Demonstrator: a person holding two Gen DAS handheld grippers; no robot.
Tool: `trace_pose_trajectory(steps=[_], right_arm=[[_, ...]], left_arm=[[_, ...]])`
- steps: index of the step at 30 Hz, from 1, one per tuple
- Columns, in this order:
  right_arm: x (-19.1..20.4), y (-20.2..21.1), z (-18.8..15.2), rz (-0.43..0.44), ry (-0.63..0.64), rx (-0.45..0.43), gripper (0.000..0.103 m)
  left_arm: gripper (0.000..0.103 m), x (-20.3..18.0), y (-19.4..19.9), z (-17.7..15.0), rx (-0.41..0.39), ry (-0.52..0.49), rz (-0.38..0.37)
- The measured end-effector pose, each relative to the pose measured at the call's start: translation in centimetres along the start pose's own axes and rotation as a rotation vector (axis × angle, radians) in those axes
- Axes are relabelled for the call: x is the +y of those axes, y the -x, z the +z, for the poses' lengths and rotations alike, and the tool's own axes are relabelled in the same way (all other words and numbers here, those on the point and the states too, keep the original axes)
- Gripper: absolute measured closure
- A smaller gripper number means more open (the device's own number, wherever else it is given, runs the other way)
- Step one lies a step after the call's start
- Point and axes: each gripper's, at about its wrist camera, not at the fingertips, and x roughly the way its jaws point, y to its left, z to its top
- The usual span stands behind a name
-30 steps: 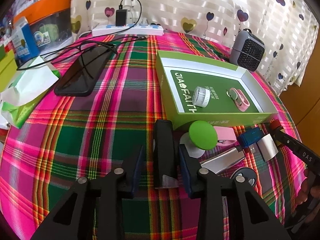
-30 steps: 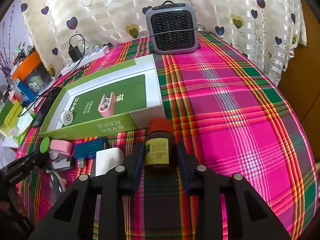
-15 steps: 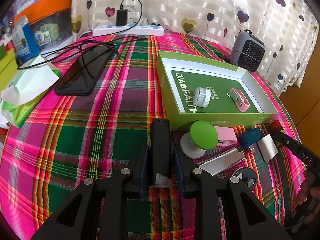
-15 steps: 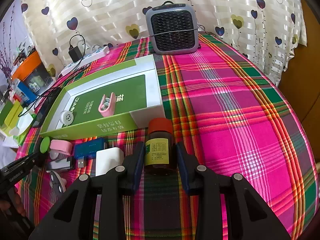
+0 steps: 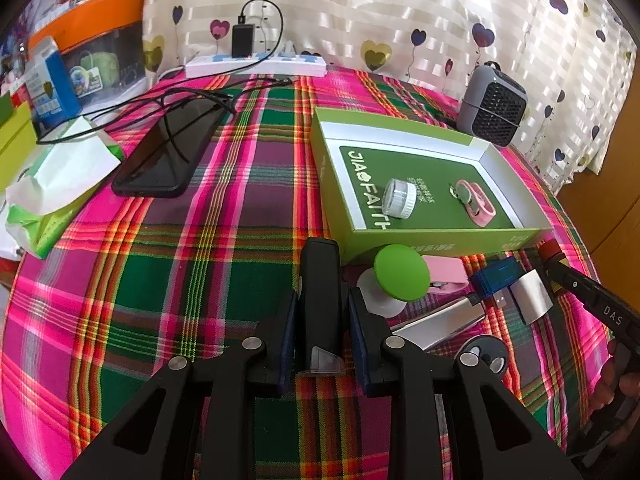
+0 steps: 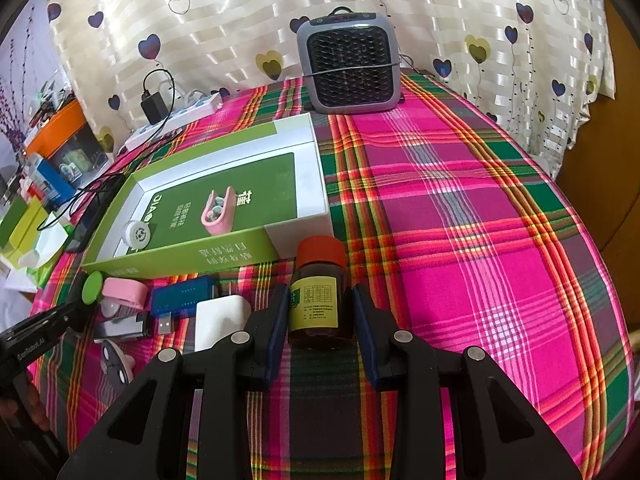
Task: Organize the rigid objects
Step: 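Lift the brown bottle with the right gripper while the left lifts the black stapler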
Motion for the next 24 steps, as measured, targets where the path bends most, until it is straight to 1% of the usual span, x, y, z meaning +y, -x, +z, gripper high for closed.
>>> trace_pose_trajectory(steps=[11,18,24], right_arm=[[0.2,0.8,0.4,0.008,0.013,-0.020,0.070],[0.5,1.5,1.2,0.026,0.019,-0.041,0.070],[0.7,2.1,2.0,0.036,0.030,-0.061,0.070]], left_arm=[[0.079,-0.7,1.4,0.7,-0.026,-0.018,-0.006],[0.079,-0.9,2.1,1.6,-0.040,-0.019,-0.020],[0.080,-1.1,2.6,2.2,-0.053,-0.026,-0.016]])
